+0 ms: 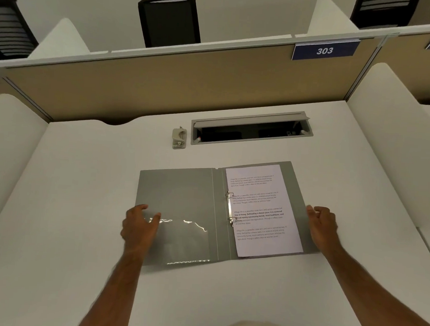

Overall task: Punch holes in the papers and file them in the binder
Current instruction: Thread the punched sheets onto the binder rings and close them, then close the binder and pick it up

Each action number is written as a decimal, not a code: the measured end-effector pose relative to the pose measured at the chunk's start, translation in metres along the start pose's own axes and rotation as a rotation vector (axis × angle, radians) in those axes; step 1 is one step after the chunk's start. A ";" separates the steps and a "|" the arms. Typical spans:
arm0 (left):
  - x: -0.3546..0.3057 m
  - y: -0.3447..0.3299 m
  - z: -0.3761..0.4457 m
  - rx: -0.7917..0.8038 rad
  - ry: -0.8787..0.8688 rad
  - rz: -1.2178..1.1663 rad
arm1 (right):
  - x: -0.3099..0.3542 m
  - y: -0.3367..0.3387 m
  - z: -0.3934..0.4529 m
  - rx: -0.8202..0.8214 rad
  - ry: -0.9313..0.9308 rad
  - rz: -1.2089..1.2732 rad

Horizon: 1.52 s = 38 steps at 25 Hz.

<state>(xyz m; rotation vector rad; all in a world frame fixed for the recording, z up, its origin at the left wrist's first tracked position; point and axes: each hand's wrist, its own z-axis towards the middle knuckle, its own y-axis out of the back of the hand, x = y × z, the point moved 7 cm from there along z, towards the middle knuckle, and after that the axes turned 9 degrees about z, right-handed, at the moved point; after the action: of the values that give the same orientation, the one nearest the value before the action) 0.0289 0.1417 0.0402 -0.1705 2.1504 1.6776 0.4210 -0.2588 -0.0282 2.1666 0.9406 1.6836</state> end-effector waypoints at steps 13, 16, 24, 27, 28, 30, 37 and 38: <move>0.049 -0.011 0.012 0.171 0.253 -0.305 | 0.013 -0.013 -0.036 0.154 -0.020 0.011; 0.038 0.008 0.005 0.135 0.219 -0.319 | 0.019 -0.012 -0.041 0.176 -0.021 0.023; -0.042 0.104 -0.016 -0.039 -0.085 -0.253 | 0.029 -0.020 -0.052 0.262 -0.044 0.107; -0.072 0.123 -0.029 -0.048 -0.173 -0.278 | 0.037 -0.025 -0.057 0.287 -0.051 0.150; -0.083 0.128 -0.035 -0.041 -0.208 -0.291 | 0.039 -0.028 -0.059 0.298 -0.050 0.159; -0.105 0.131 -0.048 -0.005 -0.292 -0.327 | 0.041 -0.033 -0.062 0.316 -0.050 0.158; -0.166 0.081 -0.105 0.313 -0.479 -0.422 | 0.066 -0.048 -0.086 0.418 -0.044 0.208; -0.170 0.070 -0.113 0.356 -0.475 -0.405 | 0.066 -0.050 -0.088 0.436 -0.045 0.209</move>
<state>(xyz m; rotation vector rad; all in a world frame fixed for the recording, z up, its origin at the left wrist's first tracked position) 0.1331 0.0272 0.1908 -0.0841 1.8547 0.9741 0.3306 -0.1964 0.0227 2.6527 1.1969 1.6266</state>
